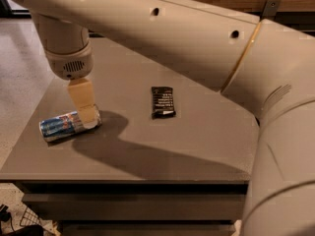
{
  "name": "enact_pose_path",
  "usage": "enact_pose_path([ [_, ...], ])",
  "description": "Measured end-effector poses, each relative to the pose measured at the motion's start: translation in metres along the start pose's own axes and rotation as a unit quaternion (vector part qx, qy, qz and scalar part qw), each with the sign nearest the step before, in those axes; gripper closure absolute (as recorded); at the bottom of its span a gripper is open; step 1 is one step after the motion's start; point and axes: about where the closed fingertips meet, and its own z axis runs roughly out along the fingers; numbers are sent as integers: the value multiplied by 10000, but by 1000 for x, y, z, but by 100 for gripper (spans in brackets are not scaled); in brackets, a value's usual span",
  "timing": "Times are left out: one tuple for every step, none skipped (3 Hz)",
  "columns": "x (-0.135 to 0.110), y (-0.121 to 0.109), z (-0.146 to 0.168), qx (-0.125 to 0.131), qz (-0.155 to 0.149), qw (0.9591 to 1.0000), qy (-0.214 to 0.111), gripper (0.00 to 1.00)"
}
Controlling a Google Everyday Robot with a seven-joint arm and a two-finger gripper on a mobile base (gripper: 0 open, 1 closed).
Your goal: Place redbull can upright
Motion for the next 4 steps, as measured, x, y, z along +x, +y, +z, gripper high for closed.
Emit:
enact_pose_path([
  [-17, 5, 26, -308, 160, 9993, -119, 0],
  [-25, 9, 39, -412, 307, 9983, -274, 0],
  [-31, 15, 47, -436, 470, 9973, -347, 0],
  [-35, 17, 53, -496, 580, 9968, -233, 0],
])
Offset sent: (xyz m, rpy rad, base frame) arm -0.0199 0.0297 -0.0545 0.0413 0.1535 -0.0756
